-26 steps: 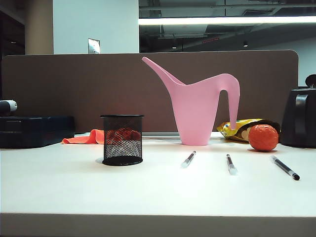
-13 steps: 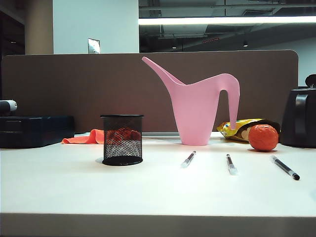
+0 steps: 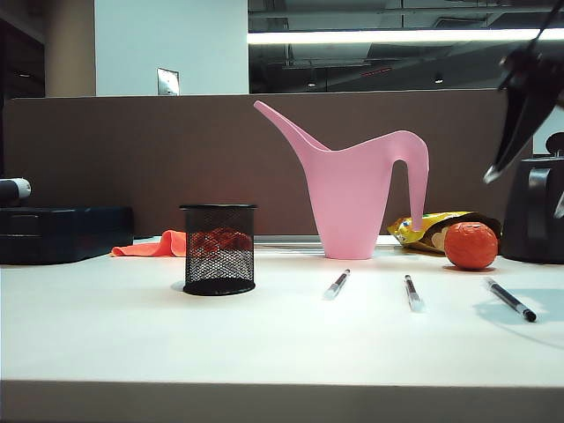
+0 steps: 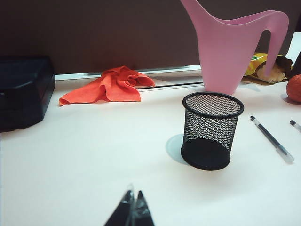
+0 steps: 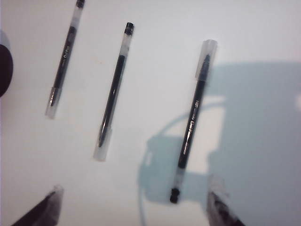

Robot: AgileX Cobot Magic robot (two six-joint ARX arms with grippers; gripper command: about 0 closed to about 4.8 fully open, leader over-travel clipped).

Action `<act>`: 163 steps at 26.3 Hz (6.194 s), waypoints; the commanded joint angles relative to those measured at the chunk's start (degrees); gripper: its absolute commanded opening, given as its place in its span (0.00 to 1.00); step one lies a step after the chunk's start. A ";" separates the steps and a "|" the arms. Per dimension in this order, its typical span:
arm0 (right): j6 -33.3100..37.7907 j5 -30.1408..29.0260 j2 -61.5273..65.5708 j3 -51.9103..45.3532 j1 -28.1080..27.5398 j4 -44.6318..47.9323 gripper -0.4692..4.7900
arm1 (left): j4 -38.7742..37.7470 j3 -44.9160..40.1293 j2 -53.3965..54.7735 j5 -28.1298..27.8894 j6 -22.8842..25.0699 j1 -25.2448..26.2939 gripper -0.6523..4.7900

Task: Pick up a few water-based pens and put them in the pen basket.

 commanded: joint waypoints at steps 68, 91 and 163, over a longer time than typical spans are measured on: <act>-2.12 12.07 22.91 13.81 11.78 8.76 0.08 | 0.46 0.07 0.04 2.45 0.44 0.07 0.11; -1.62 0.68 18.03 13.77 24.28 47.82 0.08 | 0.46 0.07 0.04 2.62 0.44 0.04 0.11; -6.60 -0.83 14.82 15.17 20.68 44.48 0.08 | 0.52 0.09 0.04 2.58 0.46 0.04 0.11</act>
